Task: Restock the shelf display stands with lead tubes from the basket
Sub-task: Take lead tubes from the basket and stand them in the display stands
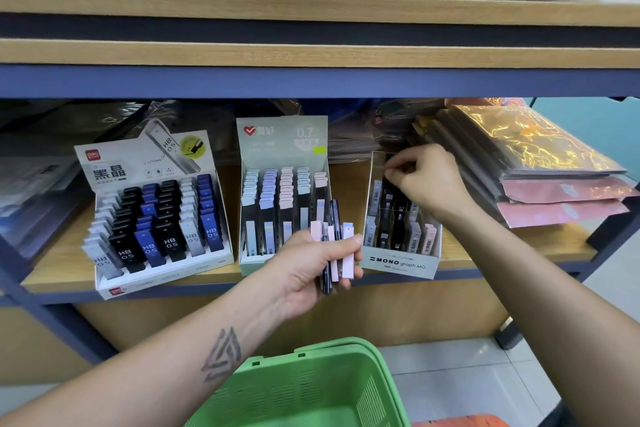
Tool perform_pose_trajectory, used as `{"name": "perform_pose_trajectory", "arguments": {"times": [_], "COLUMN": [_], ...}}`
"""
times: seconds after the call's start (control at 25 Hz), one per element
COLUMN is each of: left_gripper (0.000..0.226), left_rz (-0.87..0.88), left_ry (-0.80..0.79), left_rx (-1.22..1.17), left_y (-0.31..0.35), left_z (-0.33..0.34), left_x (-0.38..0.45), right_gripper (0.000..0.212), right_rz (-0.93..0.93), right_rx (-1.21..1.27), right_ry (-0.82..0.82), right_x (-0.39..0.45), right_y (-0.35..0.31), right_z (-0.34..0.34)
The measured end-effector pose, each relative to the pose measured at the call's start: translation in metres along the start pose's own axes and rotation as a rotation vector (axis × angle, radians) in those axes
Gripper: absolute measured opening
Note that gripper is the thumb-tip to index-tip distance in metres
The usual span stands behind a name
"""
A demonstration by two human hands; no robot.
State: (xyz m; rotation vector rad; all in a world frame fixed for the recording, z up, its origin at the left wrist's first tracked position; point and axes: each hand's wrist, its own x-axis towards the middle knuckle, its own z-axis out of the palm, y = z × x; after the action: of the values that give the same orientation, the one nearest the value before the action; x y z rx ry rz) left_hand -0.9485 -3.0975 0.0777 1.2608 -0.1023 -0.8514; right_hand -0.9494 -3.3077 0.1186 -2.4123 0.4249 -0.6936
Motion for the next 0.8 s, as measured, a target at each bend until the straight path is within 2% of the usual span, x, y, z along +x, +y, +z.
{"name": "perform_pose_trajectory", "arguments": {"times": [0.12, 0.28, 0.44, 0.6, 0.8], "left_gripper": [0.015, 0.016, 0.017, 0.019, 0.022], "left_rz": [0.016, 0.015, 0.007, 0.009, 0.001], "left_ry": [0.026, 0.021, 0.009, 0.010, 0.013], "left_rx": [-0.001, -0.011, -0.008, -0.009, -0.013], "left_y": [0.001, 0.002, 0.002, 0.002, 0.002], "left_z": [0.000, -0.001, -0.002, -0.002, -0.002], "left_x": [0.001, 0.001, 0.000, 0.000, 0.000], "right_gripper": [0.012, 0.024, 0.029, 0.045, 0.047], "right_rz": [-0.058, 0.011, -0.055, -0.076, -0.121], "right_rx": [0.034, -0.141, -0.233, -0.268, -0.233], "right_ry": [-0.062, 0.090, 0.000, -0.064, -0.077], "right_x": [-0.006, -0.001, -0.004, -0.008, -0.011], "right_y": [-0.005, 0.008, 0.010, 0.006, 0.002], "right_z": [0.007, -0.007, -0.009, -0.002, -0.001]}}
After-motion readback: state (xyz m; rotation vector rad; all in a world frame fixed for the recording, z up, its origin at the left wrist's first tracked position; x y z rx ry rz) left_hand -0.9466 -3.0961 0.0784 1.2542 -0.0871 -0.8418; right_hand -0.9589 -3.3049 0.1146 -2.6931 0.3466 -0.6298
